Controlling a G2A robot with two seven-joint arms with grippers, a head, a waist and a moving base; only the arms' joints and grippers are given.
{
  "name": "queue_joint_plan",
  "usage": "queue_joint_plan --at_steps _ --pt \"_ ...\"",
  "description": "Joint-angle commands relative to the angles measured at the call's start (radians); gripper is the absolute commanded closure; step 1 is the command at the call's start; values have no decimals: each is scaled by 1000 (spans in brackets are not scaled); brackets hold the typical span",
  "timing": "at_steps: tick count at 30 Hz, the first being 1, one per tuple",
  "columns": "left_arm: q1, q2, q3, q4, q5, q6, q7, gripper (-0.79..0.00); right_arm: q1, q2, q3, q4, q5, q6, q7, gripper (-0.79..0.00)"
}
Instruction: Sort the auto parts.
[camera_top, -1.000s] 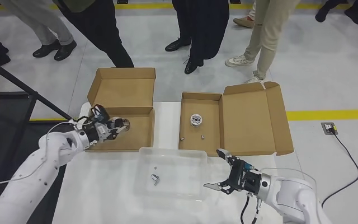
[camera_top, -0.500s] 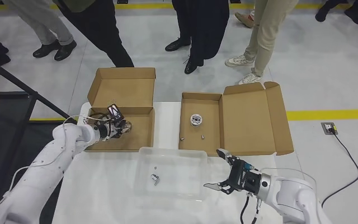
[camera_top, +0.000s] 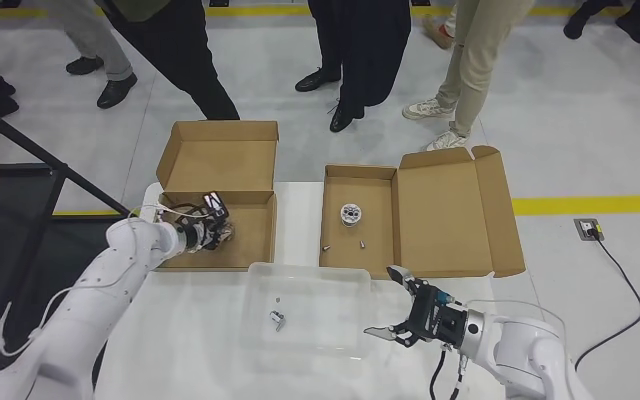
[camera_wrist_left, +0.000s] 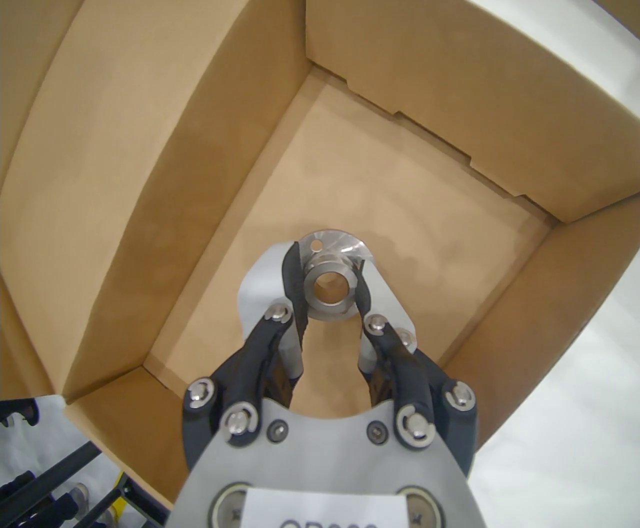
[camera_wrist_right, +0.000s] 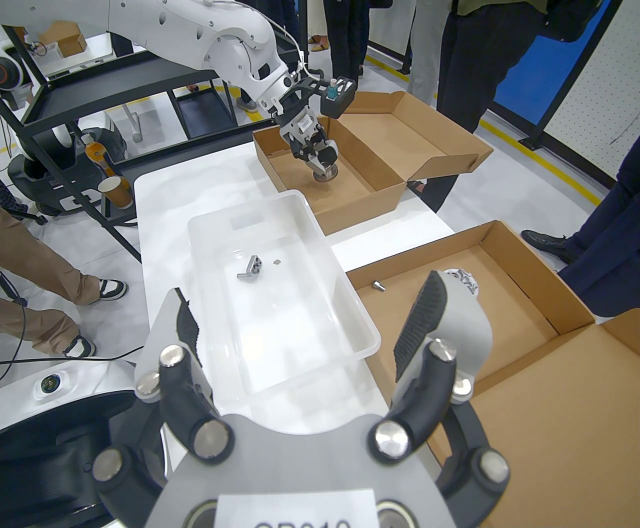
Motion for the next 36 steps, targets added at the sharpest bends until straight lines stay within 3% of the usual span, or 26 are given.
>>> queue_joint_plan --at_steps 1,10,14,16,18,19,24,28,36 --pt "-3 -9 0 17 4 -10 3 0 0 0 0 0 0 0 0 -785" --pt "-13 -43 -4 87 15 -37 15 0 0 0 0 0 0 0 0 -785" --pt "-17 -56 -7 110 23 -38 21 -289 0 0 0 0 0 0 0 -785" --pt "-19 -61 -10 120 26 -40 24 -369 0 0 0 0 0 0 0 -785" --pt "-22 -65 -13 129 30 -40 27 -551 0 0 0 0 0 0 0 -785" --pt "-23 -67 -14 133 33 -41 29 -594 0 0 0 0 0 0 0 -785" --pt "-30 -74 -26 151 39 -47 44 -622 0 0 0 0 0 0 0 -785" --pt "-44 -71 -44 154 39 -57 78 -600 0 0 0 0 0 0 0 -785" --pt "-64 -27 -111 71 24 -237 192 -579 0 0 0 0 0 0 0 -785"
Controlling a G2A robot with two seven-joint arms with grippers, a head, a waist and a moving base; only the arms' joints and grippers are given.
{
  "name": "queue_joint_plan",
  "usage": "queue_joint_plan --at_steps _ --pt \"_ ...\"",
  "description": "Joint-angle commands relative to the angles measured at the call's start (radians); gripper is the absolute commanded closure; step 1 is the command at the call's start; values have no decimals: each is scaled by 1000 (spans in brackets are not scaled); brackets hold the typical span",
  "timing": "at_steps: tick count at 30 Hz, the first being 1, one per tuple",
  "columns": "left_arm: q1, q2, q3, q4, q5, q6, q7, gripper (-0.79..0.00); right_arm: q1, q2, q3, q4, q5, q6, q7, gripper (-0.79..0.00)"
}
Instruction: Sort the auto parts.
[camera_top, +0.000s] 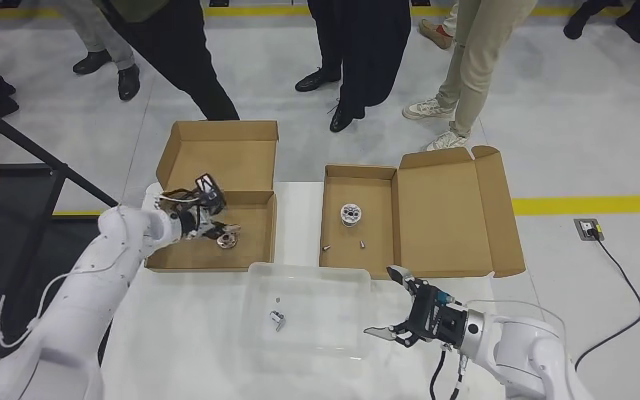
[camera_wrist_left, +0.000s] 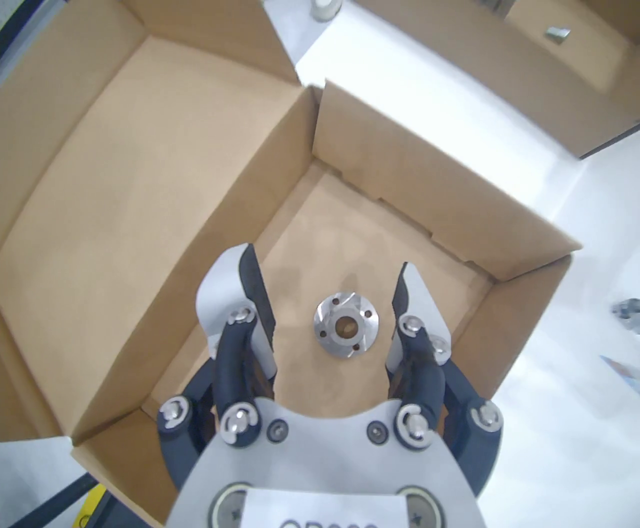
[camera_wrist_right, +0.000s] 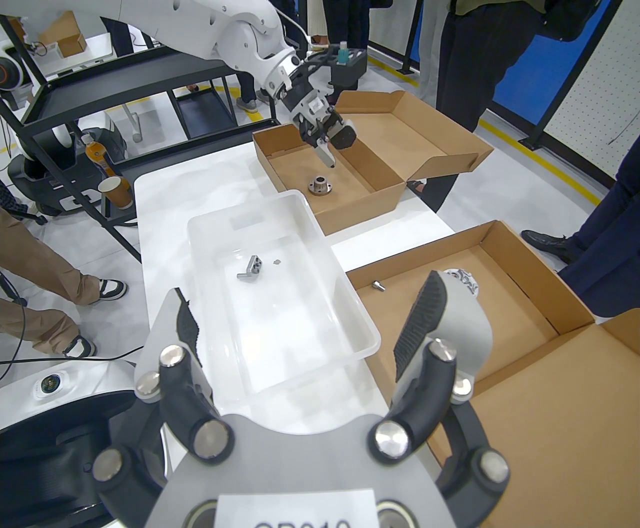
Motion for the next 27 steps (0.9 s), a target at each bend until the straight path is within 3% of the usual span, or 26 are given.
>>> queue_joint_plan --at_steps 1,7,15,20,24,25,27 --pt "4 18 -21 -42 -2 -71 29 -579 0 0 0 0 0 0 0 -785" --pt "93 90 -26 -292 -30 -93 113 -566 0 0 0 0 0 0 0 -785" --pt "174 239 87 -656 -149 -93 98 -582 0 0 0 0 0 0 0 -785" --pt "141 323 216 -805 -230 -93 47 -588 0 0 0 0 0 0 0 -785" --pt "74 376 363 -912 -280 -93 10 -606 0 0 0 0 0 0 0 -785" --pt "55 386 404 -935 -294 -93 5 -628 0 0 0 0 0 0 0 -785" --pt "4 403 481 -960 -305 -93 -15 -785 0 0 0 0 0 0 0 -785"
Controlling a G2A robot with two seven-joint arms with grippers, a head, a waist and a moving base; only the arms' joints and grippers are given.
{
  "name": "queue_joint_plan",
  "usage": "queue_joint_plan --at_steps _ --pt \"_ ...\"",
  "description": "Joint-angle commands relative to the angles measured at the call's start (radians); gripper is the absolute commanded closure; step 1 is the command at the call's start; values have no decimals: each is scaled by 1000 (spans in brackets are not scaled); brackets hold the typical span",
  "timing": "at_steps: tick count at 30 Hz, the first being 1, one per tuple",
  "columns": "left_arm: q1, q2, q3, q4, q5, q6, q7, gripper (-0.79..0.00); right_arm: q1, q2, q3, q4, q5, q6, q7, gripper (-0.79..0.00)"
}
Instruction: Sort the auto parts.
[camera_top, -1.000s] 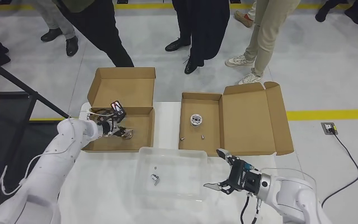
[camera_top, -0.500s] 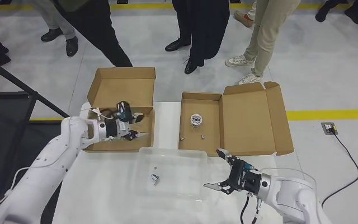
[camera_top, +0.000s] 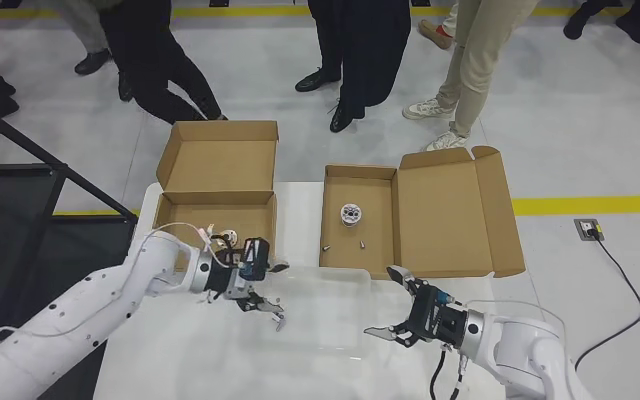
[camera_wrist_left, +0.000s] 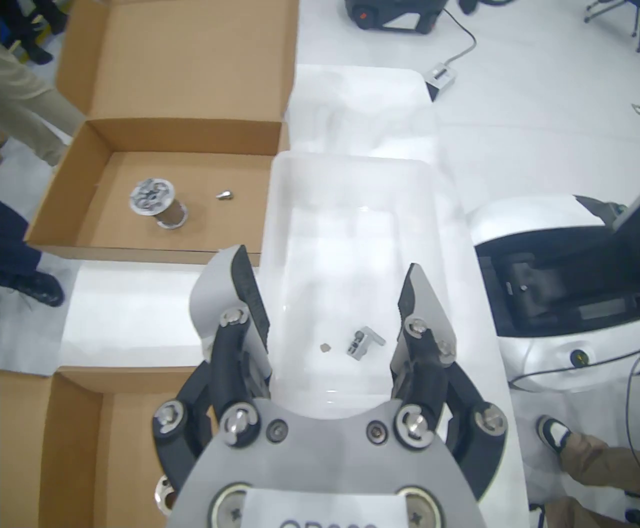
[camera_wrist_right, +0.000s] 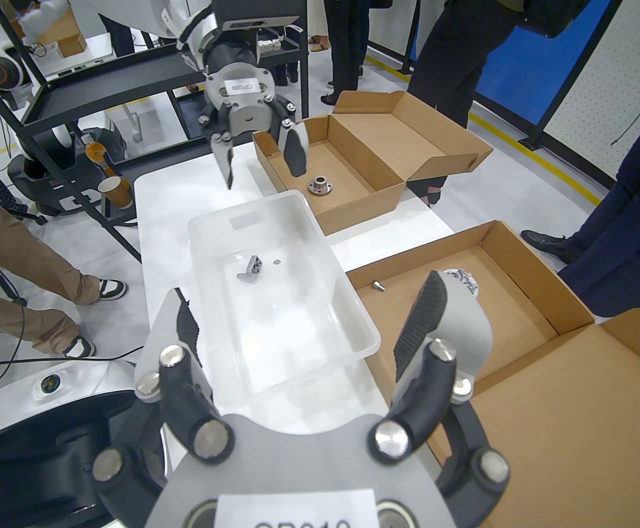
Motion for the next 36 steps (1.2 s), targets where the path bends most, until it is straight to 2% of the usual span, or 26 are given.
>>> queue_joint_plan --at_steps 1,11,15,16,18,27,36 --pt "-53 16 88 -17 -21 0 -14 -785 0 0 0 0 0 0 0 -785" --pt "-58 18 101 -16 -20 7 -27 -785 0 0 0 0 0 0 0 -785" --pt "-33 17 98 -48 25 50 -153 -779 0 0 0 0 0 0 0 -785" --pt "-31 15 96 -52 22 42 -182 -711 0 0 0 0 0 0 0 -785" --pt "-32 8 94 -49 30 28 -254 -708 0 0 0 0 0 0 0 -785" --pt "-53 -55 116 -41 16 0 -446 -613 0 0 0 0 0 0 0 -785" --pt "-31 -149 116 2 63 0 -639 -646 0 0 0 0 0 0 0 -785"
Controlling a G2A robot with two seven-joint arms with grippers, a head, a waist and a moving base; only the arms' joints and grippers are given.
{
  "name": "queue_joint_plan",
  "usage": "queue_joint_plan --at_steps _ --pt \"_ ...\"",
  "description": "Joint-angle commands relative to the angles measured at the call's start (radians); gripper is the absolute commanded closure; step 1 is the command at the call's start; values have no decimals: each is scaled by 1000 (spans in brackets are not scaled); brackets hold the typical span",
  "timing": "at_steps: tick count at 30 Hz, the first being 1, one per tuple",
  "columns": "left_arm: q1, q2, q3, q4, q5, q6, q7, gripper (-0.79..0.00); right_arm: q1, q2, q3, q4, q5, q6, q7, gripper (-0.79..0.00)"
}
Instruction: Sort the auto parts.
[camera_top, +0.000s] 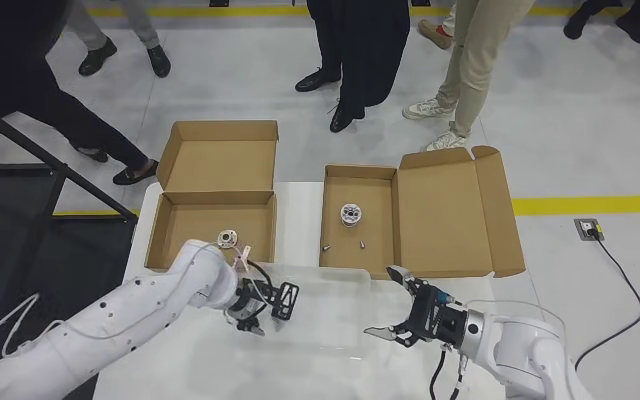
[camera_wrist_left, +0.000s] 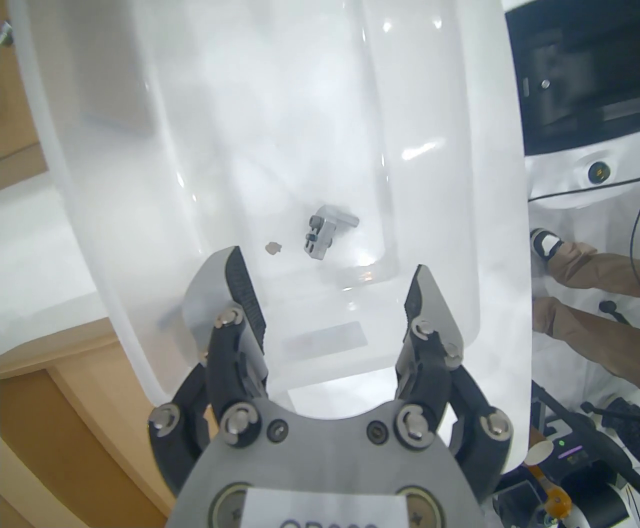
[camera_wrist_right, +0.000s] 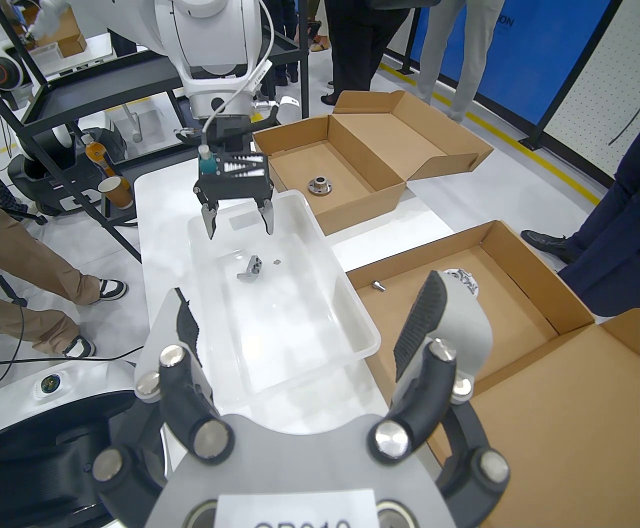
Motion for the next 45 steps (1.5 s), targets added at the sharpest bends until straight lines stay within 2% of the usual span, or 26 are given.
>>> queue_joint_plan --at_steps 1,7,11,17,23,28,37,45 --pt "4 -24 0 21 9 0 -32 -643 0 0 0 0 0 0 0 -785" --pt "15 -94 0 88 52 0 -87 -622 0 0 0 0 0 0 0 -785" --pt "22 -134 0 126 72 0 -67 -588 0 0 0 0 0 0 0 -785" --pt "38 -181 0 171 142 0 -43 -502 0 0 0 0 0 0 0 -785" --pt "55 -218 0 218 191 0 -38 -456 0 0 0 0 0 0 0 -785" --pt "58 -238 0 251 204 0 -29 -388 0 0 0 0 0 0 0 -785" --pt "62 -256 0 284 215 0 -25 -348 0 0 0 0 0 0 0 -785" --pt "61 -257 0 291 206 0 -24 -215 0 0 0 0 0 0 0 -785"
